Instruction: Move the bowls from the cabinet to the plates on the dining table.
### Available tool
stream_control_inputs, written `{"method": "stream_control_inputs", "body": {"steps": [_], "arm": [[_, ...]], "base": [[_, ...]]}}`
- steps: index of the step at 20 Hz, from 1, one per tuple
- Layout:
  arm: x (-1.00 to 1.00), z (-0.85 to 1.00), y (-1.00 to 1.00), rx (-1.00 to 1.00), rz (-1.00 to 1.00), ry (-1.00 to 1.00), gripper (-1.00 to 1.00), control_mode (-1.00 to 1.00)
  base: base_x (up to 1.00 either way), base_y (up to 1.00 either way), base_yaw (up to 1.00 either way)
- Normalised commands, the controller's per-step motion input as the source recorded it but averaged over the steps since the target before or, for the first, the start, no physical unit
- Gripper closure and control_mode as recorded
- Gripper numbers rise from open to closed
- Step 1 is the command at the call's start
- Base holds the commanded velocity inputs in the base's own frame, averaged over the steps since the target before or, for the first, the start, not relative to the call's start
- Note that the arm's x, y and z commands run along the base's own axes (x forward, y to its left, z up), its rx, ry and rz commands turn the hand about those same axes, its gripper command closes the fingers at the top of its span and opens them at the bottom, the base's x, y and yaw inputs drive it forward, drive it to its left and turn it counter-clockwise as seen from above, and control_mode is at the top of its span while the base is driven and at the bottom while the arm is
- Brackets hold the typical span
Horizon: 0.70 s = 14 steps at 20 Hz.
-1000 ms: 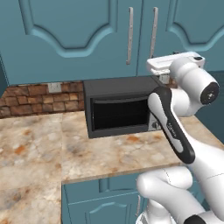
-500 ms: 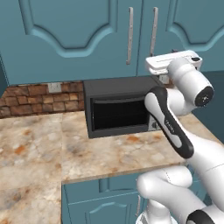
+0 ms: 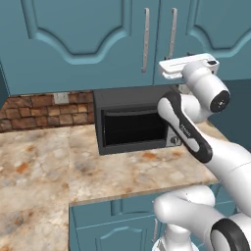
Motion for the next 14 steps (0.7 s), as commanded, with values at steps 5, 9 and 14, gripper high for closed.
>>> {"method": "stream_control_inputs", "body": {"steps": [5,9,14], "arm": [[0.35,-0.02,0.0,0.0,0.0,0.0,-1.0,-1.0],[0.33,-0.02,0.0,0.0,0.0,0.0,-1.0,-1.0],[0.32,0.0,0.0,0.0,0.0,0.0,-1.0,-1.0]], "base": [[0.0,0.0,0.0],[0.0,0.0,0.0],[0.0,0.0,0.0]]}}
